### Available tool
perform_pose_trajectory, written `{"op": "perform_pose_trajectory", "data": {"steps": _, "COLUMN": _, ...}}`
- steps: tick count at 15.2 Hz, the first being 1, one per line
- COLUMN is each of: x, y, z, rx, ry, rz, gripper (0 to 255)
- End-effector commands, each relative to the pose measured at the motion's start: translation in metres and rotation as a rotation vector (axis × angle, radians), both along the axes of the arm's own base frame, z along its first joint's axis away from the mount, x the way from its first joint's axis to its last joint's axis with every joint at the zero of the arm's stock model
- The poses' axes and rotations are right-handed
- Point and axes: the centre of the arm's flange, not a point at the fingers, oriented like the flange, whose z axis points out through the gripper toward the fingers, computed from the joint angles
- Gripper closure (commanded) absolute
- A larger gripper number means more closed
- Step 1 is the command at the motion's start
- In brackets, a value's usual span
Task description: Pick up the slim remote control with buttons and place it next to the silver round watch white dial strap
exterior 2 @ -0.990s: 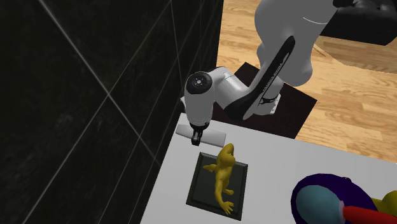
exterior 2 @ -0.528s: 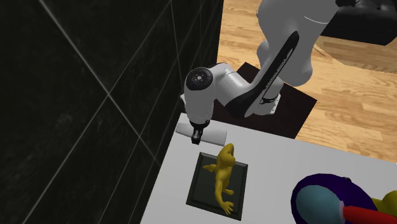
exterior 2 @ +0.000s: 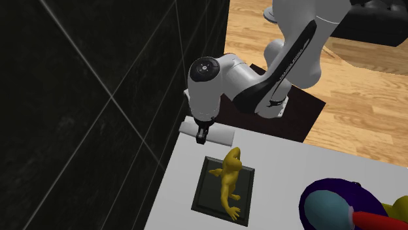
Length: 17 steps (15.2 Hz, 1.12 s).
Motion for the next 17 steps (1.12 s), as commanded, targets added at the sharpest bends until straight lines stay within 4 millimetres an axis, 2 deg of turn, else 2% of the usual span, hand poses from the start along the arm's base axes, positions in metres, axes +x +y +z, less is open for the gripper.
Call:
{"op": "perform_pose_trajectory", "data": {"steps": 1, "x": -0.001, "y": -0.001, "z": 0.011, "rx": 0.000, "ry": 0.000, "rz": 0.000, "gripper": 255}}
{"op": "perform_pose_trajectory", "data": {"steps": 10, "x": -0.001, "y": -0.001, "z": 0.054, "rx": 0.000, "ry": 0.000, "rz": 0.000, "gripper": 255}}
{"op": "perform_pose_trajectory", "data": {"steps": 17, "x": -0.047, "y": 0.080, "z": 0.055, "rx": 0.000, "ry": 0.000, "rz": 0.000, "gripper": 255}}
